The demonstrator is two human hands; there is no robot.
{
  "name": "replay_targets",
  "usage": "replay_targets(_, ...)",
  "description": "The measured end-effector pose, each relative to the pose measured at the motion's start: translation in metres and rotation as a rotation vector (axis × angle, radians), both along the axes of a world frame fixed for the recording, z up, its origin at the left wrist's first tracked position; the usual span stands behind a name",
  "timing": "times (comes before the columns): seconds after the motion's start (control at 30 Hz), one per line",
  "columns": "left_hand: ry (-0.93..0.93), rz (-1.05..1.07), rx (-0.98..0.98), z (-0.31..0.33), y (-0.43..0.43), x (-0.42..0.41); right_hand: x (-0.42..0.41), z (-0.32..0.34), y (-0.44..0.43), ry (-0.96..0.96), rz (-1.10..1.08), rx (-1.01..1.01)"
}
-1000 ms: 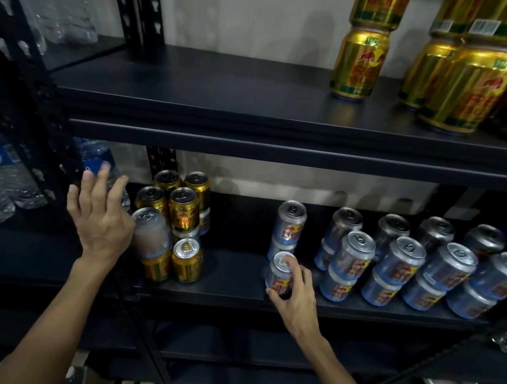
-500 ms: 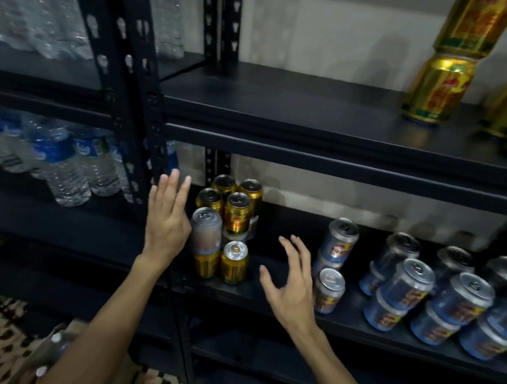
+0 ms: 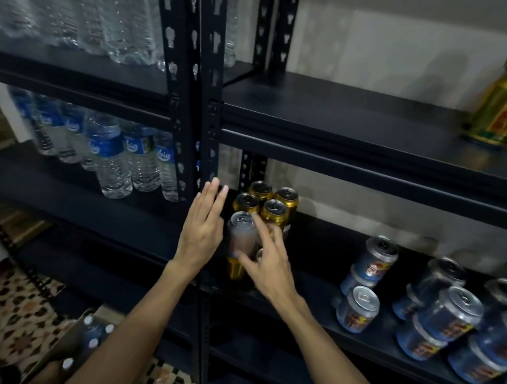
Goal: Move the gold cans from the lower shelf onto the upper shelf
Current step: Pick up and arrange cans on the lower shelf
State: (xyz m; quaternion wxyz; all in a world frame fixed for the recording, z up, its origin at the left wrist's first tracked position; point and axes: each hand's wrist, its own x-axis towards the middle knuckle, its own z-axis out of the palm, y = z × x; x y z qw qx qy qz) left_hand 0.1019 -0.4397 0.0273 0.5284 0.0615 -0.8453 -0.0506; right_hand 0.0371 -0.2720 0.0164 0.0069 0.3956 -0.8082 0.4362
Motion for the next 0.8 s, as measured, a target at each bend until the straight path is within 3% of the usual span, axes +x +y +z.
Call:
replay_targets(0.2, -0.008, -0.024, 0.033, 0.000, 0.002, 0.001, 0.002, -0.014, -0.026, 0.018, -0.096, 0.048)
replay_targets(0.43, -0.006, 0.018, 0.013, -0.003, 0.004, -0.006, 0.008, -0.008, -0.030, 0.023, -0.139, -0.061)
replay_targets(0.8, -0.010, 0.019, 0.090, -0.007, 0.012, -0.010, -0.003, 0.010, 0.044, -0.037, -0.192, -0.214)
